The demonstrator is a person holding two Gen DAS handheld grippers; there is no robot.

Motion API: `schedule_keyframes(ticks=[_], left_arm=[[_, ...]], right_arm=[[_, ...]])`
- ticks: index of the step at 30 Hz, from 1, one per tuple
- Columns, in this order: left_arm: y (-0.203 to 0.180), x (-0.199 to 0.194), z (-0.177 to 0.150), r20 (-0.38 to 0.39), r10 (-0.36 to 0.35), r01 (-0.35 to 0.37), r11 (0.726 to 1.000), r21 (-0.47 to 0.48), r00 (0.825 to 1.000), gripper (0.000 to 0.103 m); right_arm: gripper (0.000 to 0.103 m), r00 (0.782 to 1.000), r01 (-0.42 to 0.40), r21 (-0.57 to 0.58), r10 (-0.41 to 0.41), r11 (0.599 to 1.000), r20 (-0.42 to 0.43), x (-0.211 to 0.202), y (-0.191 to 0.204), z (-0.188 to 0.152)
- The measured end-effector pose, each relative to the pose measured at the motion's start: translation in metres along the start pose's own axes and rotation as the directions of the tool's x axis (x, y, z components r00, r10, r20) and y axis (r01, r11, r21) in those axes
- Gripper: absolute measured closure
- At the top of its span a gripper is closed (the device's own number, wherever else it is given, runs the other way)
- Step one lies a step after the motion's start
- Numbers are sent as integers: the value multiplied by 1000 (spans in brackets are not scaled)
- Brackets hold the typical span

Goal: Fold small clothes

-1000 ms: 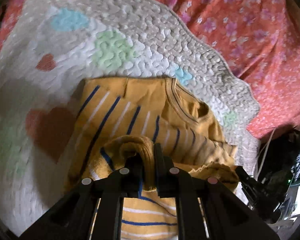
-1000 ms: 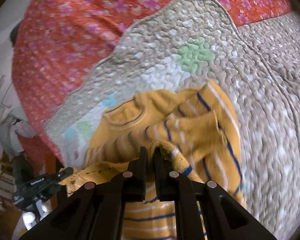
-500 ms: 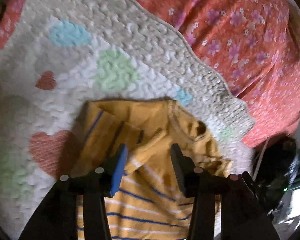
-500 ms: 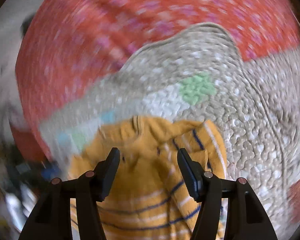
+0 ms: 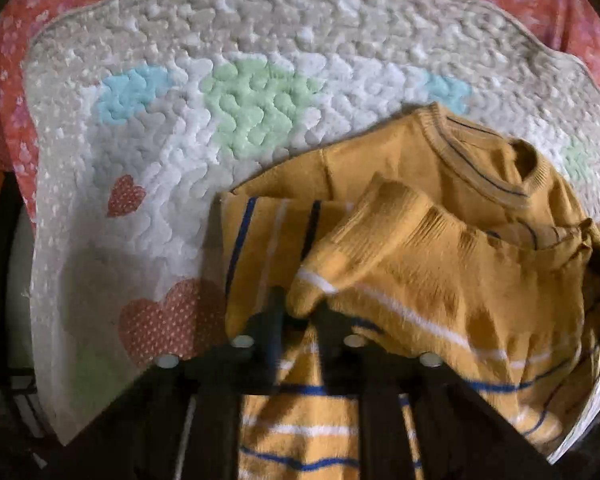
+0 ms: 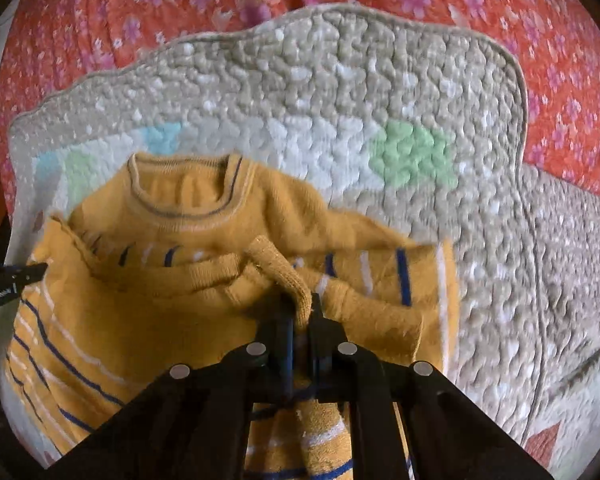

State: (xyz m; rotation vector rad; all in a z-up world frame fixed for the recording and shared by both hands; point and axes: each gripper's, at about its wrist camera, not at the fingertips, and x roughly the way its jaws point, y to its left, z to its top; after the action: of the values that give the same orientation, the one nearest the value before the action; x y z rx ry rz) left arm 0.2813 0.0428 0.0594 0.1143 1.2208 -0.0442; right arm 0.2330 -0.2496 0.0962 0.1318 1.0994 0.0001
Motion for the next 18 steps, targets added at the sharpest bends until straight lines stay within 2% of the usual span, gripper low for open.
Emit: schedule_keyframes(ticks=[3, 5, 8, 11, 13, 14, 16, 18], left_arm=[[9, 5, 8, 13, 16, -15, 998, -60, 1000, 92], [19, 12, 9, 1, -13, 13, 993, -115, 1000, 92], [29, 25, 6, -22, -35, 31, 988, -154, 999, 86], [44, 23, 4, -12, -103, 99, 974, -203, 995, 85], [58, 15, 2, 7, -156, 153, 959, -237, 988, 85], [66, 6, 1, 26, -181, 182, 950, -255, 983, 85], [78, -10, -3, 61, -182, 192, 943, -273, 981, 84], [89, -29, -11, 101, -162, 184, 942, -281, 982, 82]], right_arm=[[96, 1000, -15, 32, 14, 999, 16, 3, -1, 11], [96, 1000, -16, 62, 15, 998, 20, 10, -4, 15], [93, 1000, -15, 102, 15, 995, -5, 26, -11, 15], [89, 999, -42, 132, 43, 990, -8, 29, -19, 15], [84, 997, -73, 183, 73, 980, 6, 15, -25, 16], [75, 996, -89, 206, 85, 975, 26, 5, -29, 16], [66, 993, -94, 230, 76, 969, 88, -24, -32, 14], [66, 989, -101, 224, 74, 969, 126, -45, -30, 10]])
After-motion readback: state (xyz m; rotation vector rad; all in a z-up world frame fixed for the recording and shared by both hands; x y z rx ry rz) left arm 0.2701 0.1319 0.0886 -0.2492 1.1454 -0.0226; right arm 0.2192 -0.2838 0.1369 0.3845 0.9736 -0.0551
